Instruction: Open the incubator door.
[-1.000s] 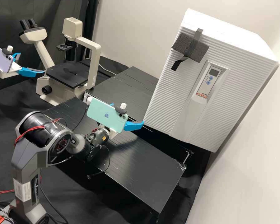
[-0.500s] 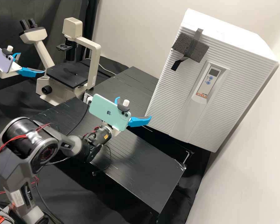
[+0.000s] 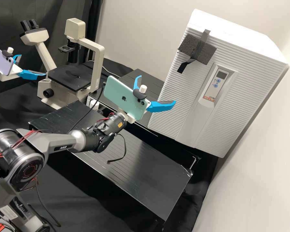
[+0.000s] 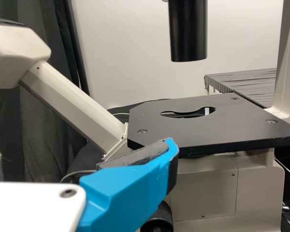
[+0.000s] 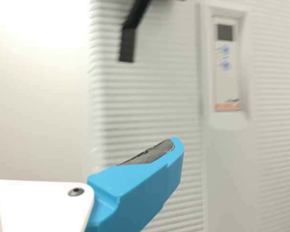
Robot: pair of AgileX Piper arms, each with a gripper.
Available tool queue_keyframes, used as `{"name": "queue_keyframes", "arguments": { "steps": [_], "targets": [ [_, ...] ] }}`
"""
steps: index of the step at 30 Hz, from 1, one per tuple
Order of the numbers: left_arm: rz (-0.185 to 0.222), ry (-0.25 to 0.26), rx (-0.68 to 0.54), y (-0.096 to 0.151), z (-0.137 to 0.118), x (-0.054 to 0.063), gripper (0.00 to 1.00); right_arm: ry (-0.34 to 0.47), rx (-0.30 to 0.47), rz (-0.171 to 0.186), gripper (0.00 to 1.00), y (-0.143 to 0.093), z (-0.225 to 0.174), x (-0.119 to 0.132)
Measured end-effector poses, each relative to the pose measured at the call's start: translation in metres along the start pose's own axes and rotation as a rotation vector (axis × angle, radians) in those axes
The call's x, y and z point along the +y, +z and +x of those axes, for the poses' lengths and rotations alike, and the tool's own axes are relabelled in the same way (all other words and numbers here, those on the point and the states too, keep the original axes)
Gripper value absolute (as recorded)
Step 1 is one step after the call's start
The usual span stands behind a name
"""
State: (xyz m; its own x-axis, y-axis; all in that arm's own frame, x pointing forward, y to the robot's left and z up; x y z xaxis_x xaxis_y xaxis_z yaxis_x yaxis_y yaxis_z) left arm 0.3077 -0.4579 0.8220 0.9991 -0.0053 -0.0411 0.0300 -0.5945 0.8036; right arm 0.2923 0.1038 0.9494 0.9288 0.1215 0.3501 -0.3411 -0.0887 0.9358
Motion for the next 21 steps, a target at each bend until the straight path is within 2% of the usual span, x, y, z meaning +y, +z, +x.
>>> {"name": "queue_keyframes", "arguments": {
  "steps": [8,16,21],
  "targets": [
    [0.000,0.000,0.000,0.000,0.000,0.000,1.00,0.059,-0.080,-0.008,1.00,-0.003,0.030,0.012],
    [0.000,0.000,0.000,0.000,0.000,0.000,1.00,0.054,-0.126,-0.055,1.00,-0.001,0.049,0.009],
    [0.000,0.000,0.000,0.000,0.000,0.000,1.00,0.051,-0.146,-0.036,1.00,0.001,0.050,0.009]
  ]
}}
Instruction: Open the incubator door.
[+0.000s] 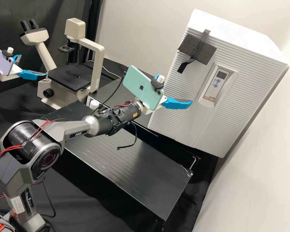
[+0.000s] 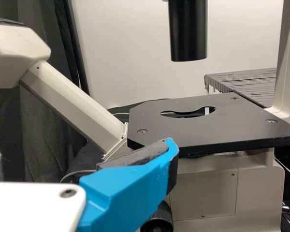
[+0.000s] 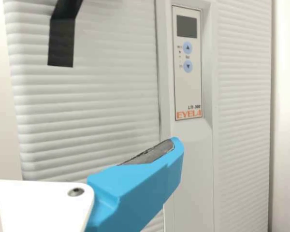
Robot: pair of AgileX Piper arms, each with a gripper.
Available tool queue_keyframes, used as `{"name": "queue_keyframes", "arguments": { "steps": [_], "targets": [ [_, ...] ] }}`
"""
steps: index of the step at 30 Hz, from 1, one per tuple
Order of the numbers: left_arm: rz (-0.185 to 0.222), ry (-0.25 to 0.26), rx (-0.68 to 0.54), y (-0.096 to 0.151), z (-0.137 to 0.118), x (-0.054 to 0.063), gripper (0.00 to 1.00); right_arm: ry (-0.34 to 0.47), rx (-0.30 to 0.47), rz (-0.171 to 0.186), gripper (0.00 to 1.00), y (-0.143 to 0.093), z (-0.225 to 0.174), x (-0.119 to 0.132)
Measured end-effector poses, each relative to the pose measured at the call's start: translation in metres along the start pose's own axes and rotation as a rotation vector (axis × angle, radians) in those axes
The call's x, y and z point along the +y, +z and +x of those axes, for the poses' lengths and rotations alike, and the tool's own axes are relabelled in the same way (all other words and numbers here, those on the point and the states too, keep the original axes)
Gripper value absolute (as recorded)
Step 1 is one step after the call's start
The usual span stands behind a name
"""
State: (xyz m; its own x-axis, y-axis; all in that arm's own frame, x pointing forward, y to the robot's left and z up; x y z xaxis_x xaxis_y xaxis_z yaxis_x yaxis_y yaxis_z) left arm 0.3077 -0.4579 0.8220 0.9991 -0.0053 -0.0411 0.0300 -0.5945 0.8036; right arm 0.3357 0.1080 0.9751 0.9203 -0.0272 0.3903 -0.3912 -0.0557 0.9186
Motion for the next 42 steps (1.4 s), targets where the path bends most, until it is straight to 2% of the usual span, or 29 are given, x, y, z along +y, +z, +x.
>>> {"name": "queue_keyframes", "arguments": {
  "steps": [4,5,15,21,24,42],
  "targets": [
    [0.000,0.000,0.000,0.0000,0.0000,0.0000,1.00,0.001,-0.002,0.004,1.00,0.0002,0.0000,0.0001],
    [0.000,0.000,0.000,0.0000,0.0000,0.0000,1.00,0.001,-0.002,0.004,0.00,0.0002,0.0000,0.0001],
    [0.000,0.000,0.000,0.0000,0.0000,0.0000,1.00,0.004,-0.006,0.010,0.00,0.0005,0.0000,0.0003],
    [0.000,0.000,0.000,0.0000,0.0000,0.0000,1.00,0.004,-0.006,-0.012,0.00,0.0005,0.0000,0.0003],
    [0.000,0.000,0.000,0.0000,0.0000,0.0000,1.00,0.007,-0.011,-0.007,0.00,0.0010,0.0000,0.0006],
    [0.000,0.000,0.000,0.0000,0.0000,0.0000,1.00,-0.002,-0.004,-0.034,0.00,0.0004,0.0000,-0.0002]
  ]
}}
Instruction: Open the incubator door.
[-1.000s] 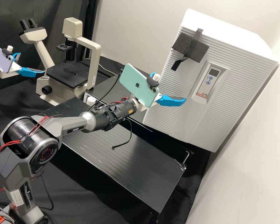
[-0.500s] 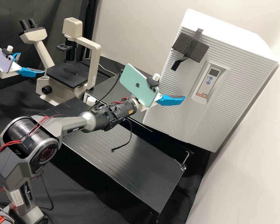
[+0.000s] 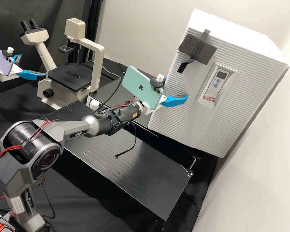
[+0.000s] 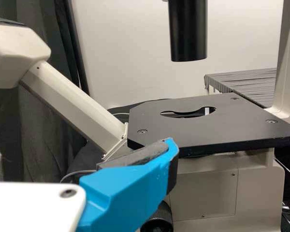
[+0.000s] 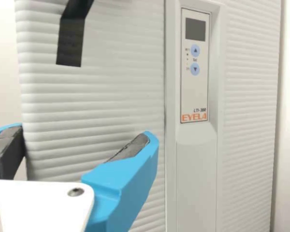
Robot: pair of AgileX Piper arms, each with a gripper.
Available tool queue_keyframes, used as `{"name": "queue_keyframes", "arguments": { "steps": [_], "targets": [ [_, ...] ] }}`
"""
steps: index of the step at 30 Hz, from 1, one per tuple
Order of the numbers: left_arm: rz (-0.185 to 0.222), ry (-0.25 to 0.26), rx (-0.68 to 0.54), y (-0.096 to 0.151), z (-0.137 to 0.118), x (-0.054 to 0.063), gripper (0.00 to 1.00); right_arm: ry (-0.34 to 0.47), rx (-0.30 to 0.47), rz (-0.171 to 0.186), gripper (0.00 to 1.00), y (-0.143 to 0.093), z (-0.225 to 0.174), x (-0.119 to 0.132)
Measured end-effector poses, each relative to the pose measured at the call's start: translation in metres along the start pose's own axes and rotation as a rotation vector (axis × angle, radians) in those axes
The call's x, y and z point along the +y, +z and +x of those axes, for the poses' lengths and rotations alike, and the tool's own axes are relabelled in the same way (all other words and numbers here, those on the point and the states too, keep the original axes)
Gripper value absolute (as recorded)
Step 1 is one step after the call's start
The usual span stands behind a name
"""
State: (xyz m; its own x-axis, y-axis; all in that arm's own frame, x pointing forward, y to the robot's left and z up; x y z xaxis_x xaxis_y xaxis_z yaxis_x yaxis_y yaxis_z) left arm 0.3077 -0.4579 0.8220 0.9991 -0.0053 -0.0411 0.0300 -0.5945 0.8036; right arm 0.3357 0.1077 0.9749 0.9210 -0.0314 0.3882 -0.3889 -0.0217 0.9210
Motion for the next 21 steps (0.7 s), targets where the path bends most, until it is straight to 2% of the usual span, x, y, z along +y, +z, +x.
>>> {"name": "queue_keyframes", "arguments": {
  "steps": [9,21],
  "targets": [
    [0.000,0.000,0.000,0.0000,0.0000,0.0000,1.00,-0.012,0.008,-0.019,0.00,-0.0007,0.0000,-0.0011],
    [0.000,0.000,0.000,0.0000,0.0000,0.0000,1.00,-0.015,0.006,-0.019,0.00,-0.0005,0.0000,-0.0014]
  ]
}}
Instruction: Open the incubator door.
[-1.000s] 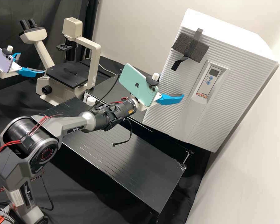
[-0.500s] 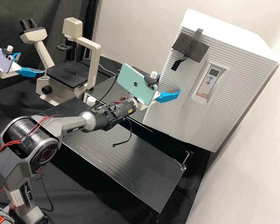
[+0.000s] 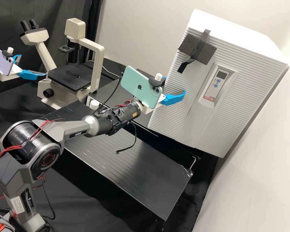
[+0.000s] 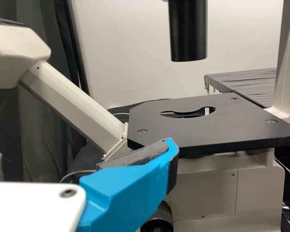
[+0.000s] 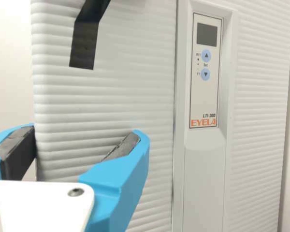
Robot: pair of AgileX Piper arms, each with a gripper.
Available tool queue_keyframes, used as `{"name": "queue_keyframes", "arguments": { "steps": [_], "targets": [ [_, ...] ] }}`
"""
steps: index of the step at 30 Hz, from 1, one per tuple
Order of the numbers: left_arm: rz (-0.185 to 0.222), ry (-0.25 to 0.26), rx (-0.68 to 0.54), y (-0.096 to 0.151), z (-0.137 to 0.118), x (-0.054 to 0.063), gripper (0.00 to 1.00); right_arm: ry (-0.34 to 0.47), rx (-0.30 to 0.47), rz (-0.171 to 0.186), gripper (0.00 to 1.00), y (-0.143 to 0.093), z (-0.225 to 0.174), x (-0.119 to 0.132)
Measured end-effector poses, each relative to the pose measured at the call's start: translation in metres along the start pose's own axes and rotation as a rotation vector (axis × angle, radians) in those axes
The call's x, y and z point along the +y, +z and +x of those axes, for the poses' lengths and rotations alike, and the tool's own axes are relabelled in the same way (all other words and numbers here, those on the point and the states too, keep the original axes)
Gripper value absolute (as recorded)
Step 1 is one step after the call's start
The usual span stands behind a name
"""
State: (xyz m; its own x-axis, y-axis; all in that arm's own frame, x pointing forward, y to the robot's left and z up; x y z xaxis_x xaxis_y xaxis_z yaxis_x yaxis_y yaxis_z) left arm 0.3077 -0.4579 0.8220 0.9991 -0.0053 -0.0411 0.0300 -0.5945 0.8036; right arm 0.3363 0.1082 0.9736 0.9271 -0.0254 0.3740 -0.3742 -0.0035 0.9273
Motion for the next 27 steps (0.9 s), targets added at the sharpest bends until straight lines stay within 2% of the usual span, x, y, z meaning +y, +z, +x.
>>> {"name": "queue_keyframes", "arguments": {
  "steps": [19,27],
  "targets": [
    [0.000,0.000,0.000,0.0000,0.0000,0.0000,1.00,-0.003,-0.006,-0.001,0.00,0.0015,-0.0010,0.0004],
    [0.000,0.000,0.000,0.0000,0.0000,0.0000,1.00,-0.003,-0.007,-0.030,0.00,0.0072,-0.0077,0.0059]
  ]
}}
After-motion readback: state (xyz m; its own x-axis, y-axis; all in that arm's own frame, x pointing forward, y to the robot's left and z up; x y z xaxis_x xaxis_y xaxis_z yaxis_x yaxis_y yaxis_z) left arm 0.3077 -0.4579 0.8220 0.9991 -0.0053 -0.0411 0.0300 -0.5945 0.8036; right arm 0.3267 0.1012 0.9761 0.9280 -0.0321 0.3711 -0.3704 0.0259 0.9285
